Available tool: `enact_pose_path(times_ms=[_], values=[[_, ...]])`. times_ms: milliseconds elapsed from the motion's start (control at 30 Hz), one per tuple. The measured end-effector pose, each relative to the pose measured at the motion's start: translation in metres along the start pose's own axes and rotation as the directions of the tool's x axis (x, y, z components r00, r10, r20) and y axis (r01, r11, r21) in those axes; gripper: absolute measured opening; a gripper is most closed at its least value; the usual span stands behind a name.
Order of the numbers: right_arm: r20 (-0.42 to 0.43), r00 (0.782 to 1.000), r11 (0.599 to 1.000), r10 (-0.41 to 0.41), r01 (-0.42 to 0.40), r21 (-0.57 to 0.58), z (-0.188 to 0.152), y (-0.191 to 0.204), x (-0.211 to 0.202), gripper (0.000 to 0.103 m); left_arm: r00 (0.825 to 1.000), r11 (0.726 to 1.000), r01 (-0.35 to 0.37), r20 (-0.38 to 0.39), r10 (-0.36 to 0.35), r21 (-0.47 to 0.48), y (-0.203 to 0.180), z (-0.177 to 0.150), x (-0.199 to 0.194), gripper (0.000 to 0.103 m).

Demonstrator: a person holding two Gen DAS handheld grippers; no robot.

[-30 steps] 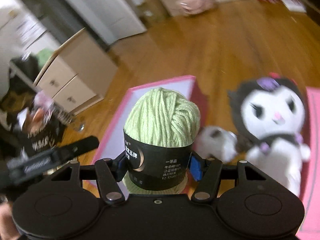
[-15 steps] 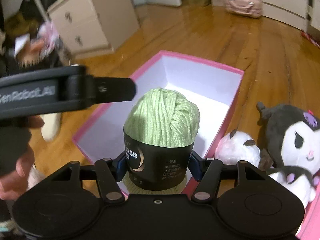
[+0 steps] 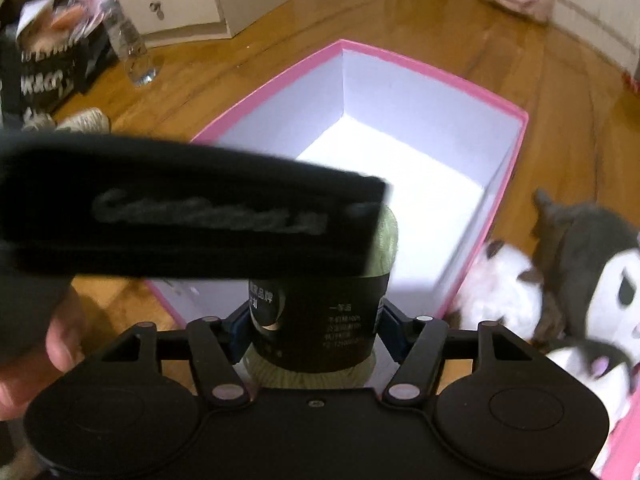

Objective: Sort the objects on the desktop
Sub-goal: 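Carry the yarn over the pink box and release it inside, then lower the right tool and grasp the white panda plush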

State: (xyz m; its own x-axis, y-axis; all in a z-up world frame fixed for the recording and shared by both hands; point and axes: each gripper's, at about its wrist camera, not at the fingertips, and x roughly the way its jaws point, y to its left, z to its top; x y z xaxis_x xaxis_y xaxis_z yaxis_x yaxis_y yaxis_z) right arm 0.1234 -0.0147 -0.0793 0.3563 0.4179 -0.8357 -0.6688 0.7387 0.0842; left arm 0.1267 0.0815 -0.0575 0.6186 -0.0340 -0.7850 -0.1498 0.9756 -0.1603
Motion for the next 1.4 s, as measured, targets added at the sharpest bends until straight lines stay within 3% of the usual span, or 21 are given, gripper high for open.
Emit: enact_pose_path(times_ms=[67,400,600,767,933,1000,1133,1267,1300,1400], values=[[0.011,0.999,0.998,-0.033,0.033,-0.050,-0.003,0.006,0.001,0.072,1.000,1.000,-0.006,-0.018,0.006,-0.002,0.002,-0.002,0.005,0.103],[0.022,1.000,0.998,-0.023,0.024,-0.051,-0.011,0.005,-0.010,0.072,0.999,0.998,-0.011,-0.035,0.009,-0.055,0.008,-0.005,0.011,0.103],[0.103,0.994,0.998,-0.030,0.036,-0.049,-0.016,-0.002,-0.039,0.082,0.997,0.992,0.079,0.009,-0.079,-0.101,0.019,0.000,-0.007,0.103],[0.168,0.985,0.999,-0.027,0.019,0.051,-0.024,-0.045,-0.077,0.082,0.992,0.983,0.126,0.029,-0.123,-0.133,0.024,0.001,-0.015,0.103],[0.203,0.978,0.977,-0.056,0.012,0.213,-0.035,-0.108,-0.088,0.082,0.986,0.978,0.167,0.040,-0.163,-0.122,0.015,-0.001,-0.014,0.103],[0.216,0.974,0.961,-0.069,0.007,0.277,-0.039,-0.133,-0.093,0.082,0.985,0.978,0.174,0.024,-0.173,-0.114,0.009,-0.003,-0.009,0.103],[0.119,0.989,0.933,-0.090,0.042,0.357,-0.047,-0.154,-0.068,0.082,0.984,0.981,0.178,-0.003,-0.179,-0.080,-0.006,-0.009,-0.001,0.103],[0.068,0.997,0.889,-0.034,-0.001,0.459,-0.048,-0.158,-0.047,0.082,0.983,0.983,0.183,-0.027,-0.182,0.011,-0.027,-0.012,0.007,0.103],[0.070,0.997,0.886,-0.022,-0.013,0.464,-0.045,-0.158,-0.043,0.082,0.985,0.984,0.174,-0.029,-0.173,0.043,-0.032,-0.012,0.009,0.103],[0.064,0.996,0.926,-0.065,0.037,0.375,-0.039,-0.145,-0.037,0.082,0.988,0.982,0.151,-0.031,-0.148,0.113,-0.039,-0.016,0.011,0.103]])
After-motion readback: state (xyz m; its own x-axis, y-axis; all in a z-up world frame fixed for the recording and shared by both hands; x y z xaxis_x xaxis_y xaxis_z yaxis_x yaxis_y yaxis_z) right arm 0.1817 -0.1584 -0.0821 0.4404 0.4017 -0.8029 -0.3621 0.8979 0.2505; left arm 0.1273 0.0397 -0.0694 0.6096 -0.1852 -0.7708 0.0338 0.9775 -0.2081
